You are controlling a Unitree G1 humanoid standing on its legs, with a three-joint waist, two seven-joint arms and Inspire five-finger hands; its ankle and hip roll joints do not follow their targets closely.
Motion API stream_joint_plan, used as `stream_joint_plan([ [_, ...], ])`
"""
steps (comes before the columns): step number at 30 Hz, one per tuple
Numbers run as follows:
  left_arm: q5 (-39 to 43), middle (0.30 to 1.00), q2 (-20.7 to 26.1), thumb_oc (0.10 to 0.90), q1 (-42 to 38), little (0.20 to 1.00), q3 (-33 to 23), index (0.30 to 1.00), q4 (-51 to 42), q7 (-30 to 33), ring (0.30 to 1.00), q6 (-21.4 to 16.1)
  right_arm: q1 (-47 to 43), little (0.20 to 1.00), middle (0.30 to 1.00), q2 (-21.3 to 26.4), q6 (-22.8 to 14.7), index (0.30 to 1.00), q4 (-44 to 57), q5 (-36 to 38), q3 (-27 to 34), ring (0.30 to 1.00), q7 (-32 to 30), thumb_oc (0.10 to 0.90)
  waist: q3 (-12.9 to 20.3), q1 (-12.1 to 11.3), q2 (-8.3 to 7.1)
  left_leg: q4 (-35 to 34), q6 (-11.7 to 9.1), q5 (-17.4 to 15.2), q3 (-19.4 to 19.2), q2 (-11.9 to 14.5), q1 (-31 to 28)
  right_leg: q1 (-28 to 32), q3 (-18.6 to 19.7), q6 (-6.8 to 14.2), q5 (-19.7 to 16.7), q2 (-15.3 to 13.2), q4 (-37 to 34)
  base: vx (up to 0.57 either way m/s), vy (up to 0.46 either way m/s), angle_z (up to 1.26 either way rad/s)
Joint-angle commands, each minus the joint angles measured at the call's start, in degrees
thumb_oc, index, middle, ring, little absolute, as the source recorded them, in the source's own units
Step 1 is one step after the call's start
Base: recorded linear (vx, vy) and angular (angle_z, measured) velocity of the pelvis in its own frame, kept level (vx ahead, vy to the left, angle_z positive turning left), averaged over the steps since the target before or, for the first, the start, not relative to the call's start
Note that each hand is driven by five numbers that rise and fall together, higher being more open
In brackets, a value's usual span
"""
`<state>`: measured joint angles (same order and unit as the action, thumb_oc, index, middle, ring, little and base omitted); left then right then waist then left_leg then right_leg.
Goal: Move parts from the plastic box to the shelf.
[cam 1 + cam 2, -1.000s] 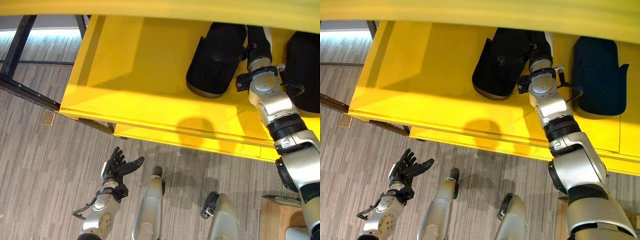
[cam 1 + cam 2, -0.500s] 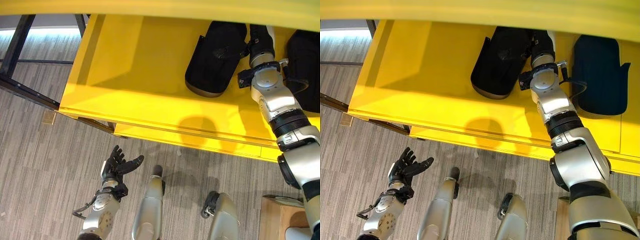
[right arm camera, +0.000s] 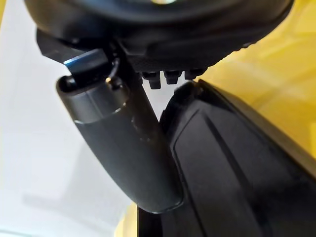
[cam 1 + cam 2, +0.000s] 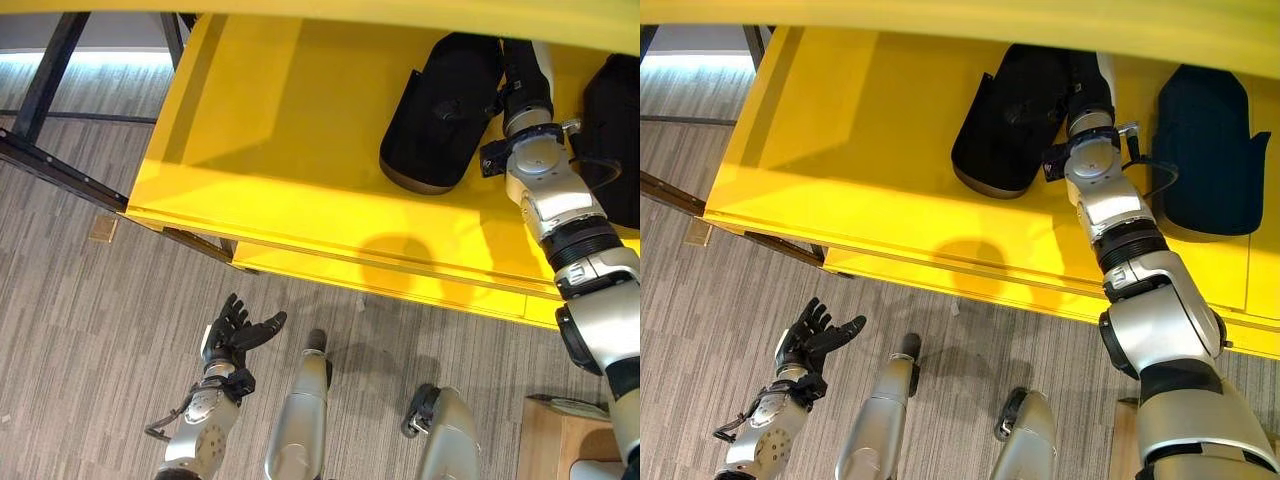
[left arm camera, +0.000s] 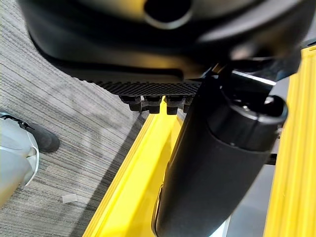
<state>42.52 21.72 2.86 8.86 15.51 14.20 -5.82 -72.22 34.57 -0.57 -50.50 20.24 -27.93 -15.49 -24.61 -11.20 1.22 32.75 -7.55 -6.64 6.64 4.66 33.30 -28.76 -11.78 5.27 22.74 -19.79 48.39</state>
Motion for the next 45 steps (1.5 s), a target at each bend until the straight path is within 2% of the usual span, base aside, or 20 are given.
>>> stream_joint_plan([
  [1, 0.58, 1.0, 4.91, 0.9, 0.53, 1.0, -1.64, 1.0, -5.81, -0.72, 1.0, -5.59, -13.48, 1.0, 1.0, 3.77, -5.12, 1.0, -1.12, -1.35, -3.09, 1.0, -0.82, 0.9, 1.9, -1.17, -0.95, 2.87, 2.83, -6.57, 1.5, 1.58, -3.08, 2.62, 2.3, 0.78, -5.1, 0.68, -5.14, 0.0, 0.0, 0.0],
  [37, 1.01, 1.0, 5.17, 0.9, 1.7, 1.0, -2.81, 1.0, -6.44, -0.89, 1.0, -6.36, -16.21, 1.0, 1.0, 6.39, -5.3, 1.0, 0.84, -3.41, -7.65, 1.0, 0.14, 0.9, 1.5, -2.17, -1.52, 3.54, 2.95, -6.45, 2.01, 1.01, -1.31, 1.52, 1.81, 0.87, -5.11, 0.21, -4.62, 0.0, 0.0, 0.0],
  [45, 1.32, 1.0, 5.48, 0.9, 1.88, 1.0, -3.1, 1.0, -6.74, -0.92, 1.0, -6.58, -17.25, 1.0, 1.0, 5.77, -5.34, 1.0, -0.4, -3.49, -8.49, 1.0, 0.38, 0.9, 1.48, -2.41, -1.49, 3.33, 2.96, -6.35, 1.9, 0.97, -1.02, 1.03, 1.88, 0.9, -5.15, 0.3, -4.59, 0.0, 0.0, 0.0],
])
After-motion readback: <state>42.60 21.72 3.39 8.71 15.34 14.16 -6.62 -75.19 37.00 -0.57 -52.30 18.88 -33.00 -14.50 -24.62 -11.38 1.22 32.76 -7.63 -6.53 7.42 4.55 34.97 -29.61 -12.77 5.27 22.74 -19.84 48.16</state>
